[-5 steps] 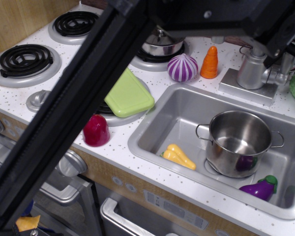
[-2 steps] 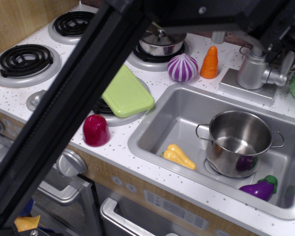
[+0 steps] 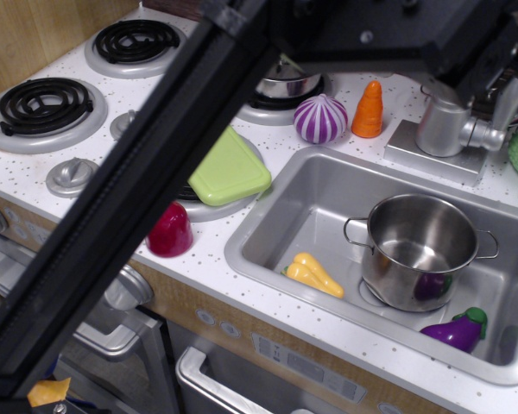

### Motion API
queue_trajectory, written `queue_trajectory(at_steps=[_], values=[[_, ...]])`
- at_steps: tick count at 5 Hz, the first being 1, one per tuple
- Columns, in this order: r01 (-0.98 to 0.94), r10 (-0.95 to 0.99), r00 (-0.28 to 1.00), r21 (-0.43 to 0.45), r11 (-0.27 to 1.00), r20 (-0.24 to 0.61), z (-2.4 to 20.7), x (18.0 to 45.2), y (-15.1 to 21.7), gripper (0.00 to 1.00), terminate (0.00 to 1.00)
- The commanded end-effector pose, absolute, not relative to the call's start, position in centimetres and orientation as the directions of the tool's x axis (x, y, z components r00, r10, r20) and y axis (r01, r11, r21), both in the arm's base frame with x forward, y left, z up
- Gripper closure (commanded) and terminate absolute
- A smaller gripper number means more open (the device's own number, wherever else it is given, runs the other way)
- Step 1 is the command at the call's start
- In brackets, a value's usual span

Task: Turn lever vertical to front

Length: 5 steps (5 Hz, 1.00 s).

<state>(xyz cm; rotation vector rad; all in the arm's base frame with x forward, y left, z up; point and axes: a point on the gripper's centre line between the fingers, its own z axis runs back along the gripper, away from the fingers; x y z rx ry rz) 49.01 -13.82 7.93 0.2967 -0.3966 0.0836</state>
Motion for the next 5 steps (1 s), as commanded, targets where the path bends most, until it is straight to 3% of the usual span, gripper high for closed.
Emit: queue_trajectory(at_steps=[1, 3, 4, 5], values=[[-0.184, 0.066, 0.885, 0.216, 0.959, 0.461, 11.1, 48.9, -14.3, 1.0, 0.0], [-0.263, 0.161, 0.889, 0.19, 0.946, 0.429, 10.7, 44.9, -15.9, 1.0, 0.0], [-0.264, 0.203, 0.908, 0.127, 0.956, 0.366, 9.7, 43.3, -15.7, 1.0, 0.0], [-0.267, 0.216, 0.911, 0.103, 0.958, 0.352, 8.9, 42.9, -15.7, 1.0, 0.0]])
